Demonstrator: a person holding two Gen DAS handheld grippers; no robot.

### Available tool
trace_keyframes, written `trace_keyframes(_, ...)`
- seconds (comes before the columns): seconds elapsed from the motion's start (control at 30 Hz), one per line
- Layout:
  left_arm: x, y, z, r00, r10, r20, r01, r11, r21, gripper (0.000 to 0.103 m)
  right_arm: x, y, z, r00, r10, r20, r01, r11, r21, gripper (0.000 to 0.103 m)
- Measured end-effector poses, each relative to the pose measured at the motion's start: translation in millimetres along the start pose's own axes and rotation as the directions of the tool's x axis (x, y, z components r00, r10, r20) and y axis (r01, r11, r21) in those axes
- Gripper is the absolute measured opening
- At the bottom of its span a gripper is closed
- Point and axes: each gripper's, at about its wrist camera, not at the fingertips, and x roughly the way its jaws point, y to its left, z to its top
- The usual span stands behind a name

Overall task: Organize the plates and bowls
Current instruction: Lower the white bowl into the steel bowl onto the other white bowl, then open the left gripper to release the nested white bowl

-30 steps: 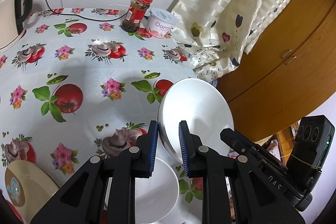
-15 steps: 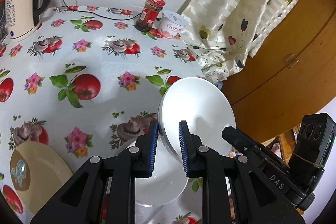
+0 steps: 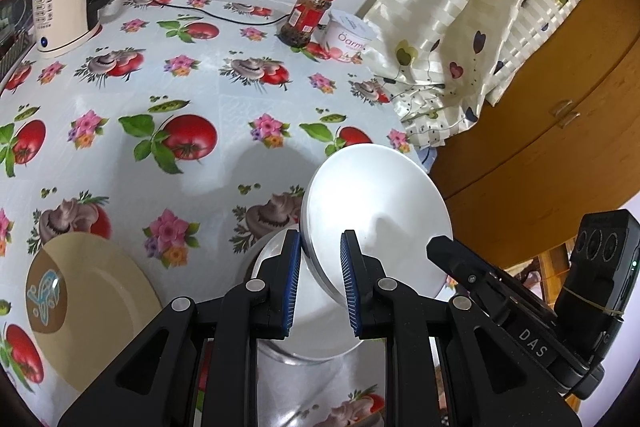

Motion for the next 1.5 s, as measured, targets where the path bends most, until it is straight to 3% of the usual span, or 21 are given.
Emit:
trace_keyframes(1.2, 18.4, 19.9, -33.6, 0.994, 0.066, -0.084, -0.068, 0.998, -0.019, 0.021, 30.5, -6.5, -36.2, 0.991, 0.019, -0.132, -0.018, 1.0, 0.006, 0.021)
trace_keyframes(1.5, 18.5, 22.1, -36.1, 0.997, 0.042, -0.071, -0.043, 0.999, -0.011, 0.021, 33.5, -9.5, -37.8, 0.99, 0.02, -0.139, -0.019, 1.0, 0.007, 0.022)
